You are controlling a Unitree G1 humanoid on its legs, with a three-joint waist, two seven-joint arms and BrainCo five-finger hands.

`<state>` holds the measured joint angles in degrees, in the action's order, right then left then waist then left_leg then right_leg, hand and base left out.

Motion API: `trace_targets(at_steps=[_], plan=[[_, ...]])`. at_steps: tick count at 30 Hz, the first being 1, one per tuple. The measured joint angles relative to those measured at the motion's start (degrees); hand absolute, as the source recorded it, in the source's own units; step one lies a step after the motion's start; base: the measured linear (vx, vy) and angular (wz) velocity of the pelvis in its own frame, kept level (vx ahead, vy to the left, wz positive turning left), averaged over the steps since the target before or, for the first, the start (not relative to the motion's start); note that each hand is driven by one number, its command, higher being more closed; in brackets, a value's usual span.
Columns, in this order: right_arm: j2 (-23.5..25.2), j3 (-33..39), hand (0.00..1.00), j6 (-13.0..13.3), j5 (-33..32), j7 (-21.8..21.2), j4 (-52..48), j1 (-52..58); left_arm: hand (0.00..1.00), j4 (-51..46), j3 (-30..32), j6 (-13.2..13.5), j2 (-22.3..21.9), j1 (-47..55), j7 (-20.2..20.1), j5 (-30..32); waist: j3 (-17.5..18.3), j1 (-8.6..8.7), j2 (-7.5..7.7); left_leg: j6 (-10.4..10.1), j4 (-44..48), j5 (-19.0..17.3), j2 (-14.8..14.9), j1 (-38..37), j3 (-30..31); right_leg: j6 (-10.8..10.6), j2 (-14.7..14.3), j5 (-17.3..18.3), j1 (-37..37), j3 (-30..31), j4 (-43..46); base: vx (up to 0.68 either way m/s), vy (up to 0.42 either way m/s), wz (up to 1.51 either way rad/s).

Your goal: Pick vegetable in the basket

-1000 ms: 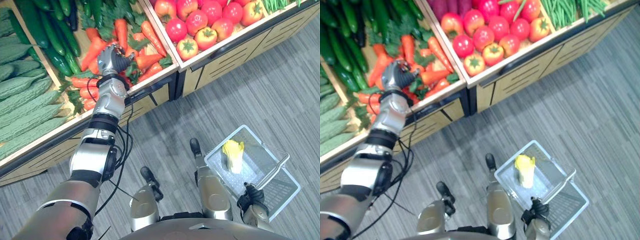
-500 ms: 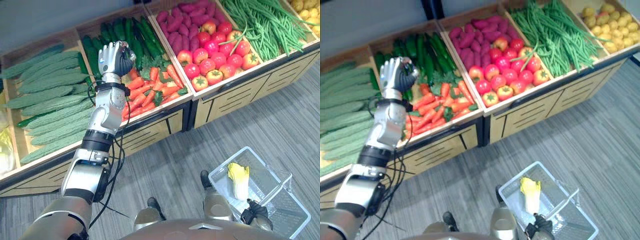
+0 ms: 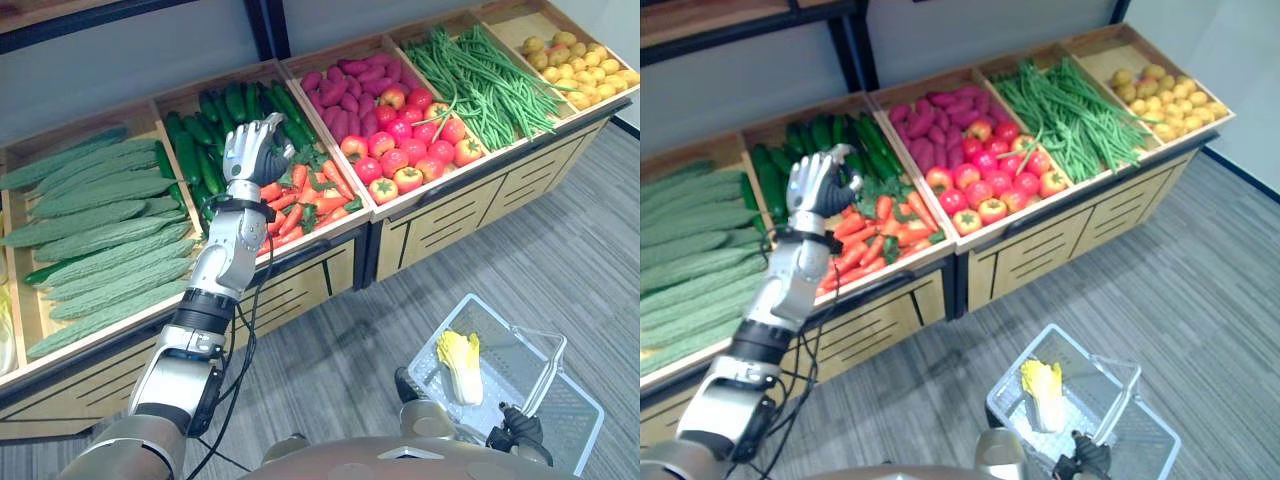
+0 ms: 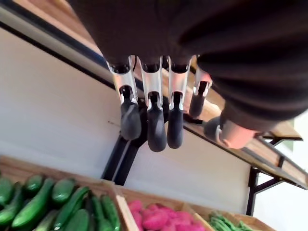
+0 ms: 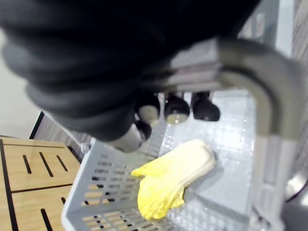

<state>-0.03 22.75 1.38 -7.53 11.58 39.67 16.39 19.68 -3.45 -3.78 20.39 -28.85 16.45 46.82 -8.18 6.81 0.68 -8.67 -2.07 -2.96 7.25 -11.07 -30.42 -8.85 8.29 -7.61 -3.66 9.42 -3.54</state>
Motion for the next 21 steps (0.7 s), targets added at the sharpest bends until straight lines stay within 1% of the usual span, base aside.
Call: trace_targets(at_steps=[3,5,9,11,12,14,17,21], plan=[[0.0,-0.27,1.0,-0.19,0.01,-0.01,0.0,0.23,0.0,0.4,2.03,-1.06,0.01,0.88,-0.01,0.0,-0.17,-0.05,0.32,-0.04,0.02,-0.03,-0.06,0.27,-0.28,0.03,0.0,-0.02,-0.47,0.26,0.07,-0.01,-0.031,-0.04],[-0.02,-0.53,1.0,-0.39,0.02,0.0,0.0,0.18,0.0,1.76,3.08,-1.15,0.18,0.85,0.04,-0.01,-0.26,-0.09,0.88,-0.03,0.28,-0.02,-0.07,1.27,-0.26,0.08,0.03,-0.07,-1.5,0.34,0.36,-0.01,-0.035,0.0],[-0.08,-1.24,1.0,-0.39,1.26,0.02,-0.17,-0.5,0.0,7.97,4.7,-2.37,1.34,0.63,-0.04,-0.12,-1.01,0.05,2.37,0.54,1.16,0.33,0.03,3.89,-0.2,0.25,0.06,-0.75,-3.85,0.57,0.41,-0.01,-0.042,0.01],[-0.06,-1.49,1.0,-0.37,1.58,0.03,-0.41,-1.4,0.0,11.32,4.73,-3.0,2.98,-1.24,-0.04,-0.19,-3.25,0.03,3.51,0.71,2.35,0.06,0.35,5.27,-0.03,0.26,0.06,-1.06,-4.64,0.59,0.38,-0.02,-0.055,0.04],[-0.06,-1.52,1.0,-0.32,1.58,0.08,-0.66,-1.98,0.0,12.75,4.74,-3.31,4.39,-3.22,0.04,-0.24,-4.11,-0.04,4.12,0.75,3.85,-0.3,0.62,7.61,0.21,0.28,0.11,-1.42,-6.36,0.6,0.51,-0.03,-0.051,0.09],[-0.06,-1.53,1.0,-0.3,1.58,0.22,-1.1,-2.87,0.0,14.05,4.75,-3.43,6.02,-5.32,0.07,-0.59,-5.48,0.04,4.51,0.82,4.9,-0.42,0.81,9.33,0.42,0.25,0.16,-1.83,-7.61,0.63,0.5,-0.03,-0.044,0.07],[-0.09,-2.92,1.0,0.88,1.49,1.1,-3.89,-3.57,0.0,16.18,4.69,-3.47,9.24,-10.19,0.15,-0.81,-9.1,0.16,4.44,0.93,7.5,-0.94,1.73,13.37,0.87,0.37,-0.06,-2.7,-10.3,0.68,0.3,-0.03,-0.053,0.05],[-0.09,-3.74,1.0,2.57,0.97,2.59,-5.58,-5.09,0.0,18.95,4.53,-3.37,10.44,-14.36,0.18,-1.25,-12.71,0.76,4.4,0.96,10.66,-1.94,2.89,17.97,1.18,0.37,-0.45,-3.46,-13.54,0.73,0.25,-0.02,-0.04,0.02]])
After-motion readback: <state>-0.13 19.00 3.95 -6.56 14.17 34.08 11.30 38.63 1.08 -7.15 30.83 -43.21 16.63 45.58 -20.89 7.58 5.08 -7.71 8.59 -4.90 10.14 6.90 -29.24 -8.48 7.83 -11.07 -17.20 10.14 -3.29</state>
